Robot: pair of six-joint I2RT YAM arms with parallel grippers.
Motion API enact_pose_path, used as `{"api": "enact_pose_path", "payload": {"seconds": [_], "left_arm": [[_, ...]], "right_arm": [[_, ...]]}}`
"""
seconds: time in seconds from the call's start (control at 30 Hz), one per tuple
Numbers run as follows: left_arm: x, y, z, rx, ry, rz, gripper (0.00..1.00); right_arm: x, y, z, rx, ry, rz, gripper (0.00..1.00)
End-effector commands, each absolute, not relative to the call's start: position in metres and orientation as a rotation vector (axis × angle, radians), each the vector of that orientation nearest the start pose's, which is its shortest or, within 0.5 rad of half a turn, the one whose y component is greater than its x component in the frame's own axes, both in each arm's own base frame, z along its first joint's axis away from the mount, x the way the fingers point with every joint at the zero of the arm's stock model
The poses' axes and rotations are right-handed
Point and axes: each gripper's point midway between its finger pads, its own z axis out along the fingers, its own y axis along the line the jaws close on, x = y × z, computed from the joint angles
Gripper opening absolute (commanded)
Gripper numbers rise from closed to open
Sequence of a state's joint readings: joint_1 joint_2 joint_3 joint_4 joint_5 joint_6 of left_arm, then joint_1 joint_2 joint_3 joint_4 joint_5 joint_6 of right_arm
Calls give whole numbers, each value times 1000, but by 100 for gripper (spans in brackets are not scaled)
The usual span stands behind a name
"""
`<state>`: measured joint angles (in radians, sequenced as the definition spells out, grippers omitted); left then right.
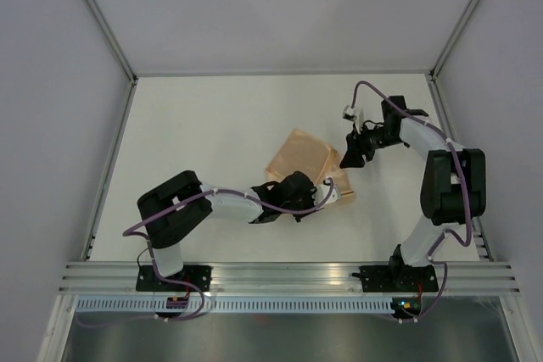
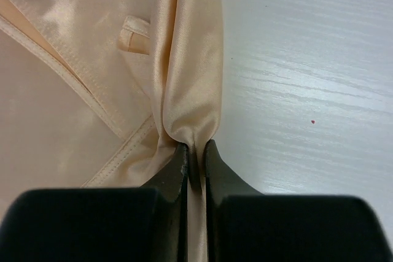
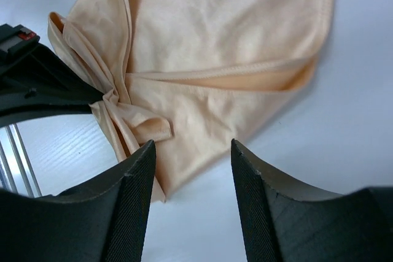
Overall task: Fold the napkin, place the utensils inside, and roll it up
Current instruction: Roll the napkin at the center of the board.
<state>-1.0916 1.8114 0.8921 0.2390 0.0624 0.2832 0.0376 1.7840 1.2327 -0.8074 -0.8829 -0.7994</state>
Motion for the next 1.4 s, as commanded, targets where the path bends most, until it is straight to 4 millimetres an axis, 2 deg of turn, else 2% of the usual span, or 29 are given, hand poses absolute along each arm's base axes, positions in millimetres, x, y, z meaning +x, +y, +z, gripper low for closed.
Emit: {"api": "enact_pose_path", "payload": {"seconds": [0.0,0.03,0.1,0.13,0.17,0.2,0.23,0.27,0.33,0.37,0.43,0.47,0.5,0.53,0.57,0.7,0.87,1.07,1.2,1.37], "left_arm": [[186,-383,15,1442,1941,-735,2],[186,-381,14,1425,1963,-772,2],[185,-379,17,1373,2004,-877,2],[184,-378,16,1342,2025,-916,2],[183,-376,15,1330,2039,-939,2],[183,-374,15,1318,2050,-977,2],[183,-372,14,1314,2059,-996,2],[181,-371,12,1287,2090,-1024,2],[179,-368,12,1270,2113,-1080,2],[177,-368,9,1266,2128,-1098,2],[176,-365,9,1244,2149,-1160,2],[175,-365,7,1238,2159,-1180,2],[174,-365,8,1234,2161,-1221,2],[173,-363,7,1215,2179,-1245,2],[172,-363,6,1208,2186,-1265,2],[170,-366,2,1186,2199,-1356,2],[168,-367,-1,1174,2222,-1409,2],[166,-368,-5,1171,2244,-1447,2],[166,-370,-5,1174,2251,-1458,2],[166,-370,-6,1183,2265,-1471,2]], "right_arm": [[336,112,116,-1073,2047,887,58],[333,110,127,-1092,2009,845,57],[320,109,127,-1128,1971,810,57],[317,110,141,-1152,1902,750,57],[305,110,132,-1157,1904,747,58],[301,111,131,-1180,1888,712,59],[299,113,143,-1209,1822,642,59],[289,112,132,-1217,1834,627,61],[281,127,138,-1306,1749,538,63],[271,131,127,-1331,1756,531,64],[262,148,128,-1400,1675,486,66],[256,149,116,-1425,1693,456,66],[248,161,113,-1473,1657,462,67],[248,165,113,-1487,1631,440,67],[244,165,102,-1510,1649,415,68],[231,185,80,-1630,1585,358,68],[217,189,55,-1720,1556,300,68],[208,197,38,-1796,1515,241,68],[202,204,33,-1821,1492,237,67],[199,207,26,-1839,1489,216,59]]}}
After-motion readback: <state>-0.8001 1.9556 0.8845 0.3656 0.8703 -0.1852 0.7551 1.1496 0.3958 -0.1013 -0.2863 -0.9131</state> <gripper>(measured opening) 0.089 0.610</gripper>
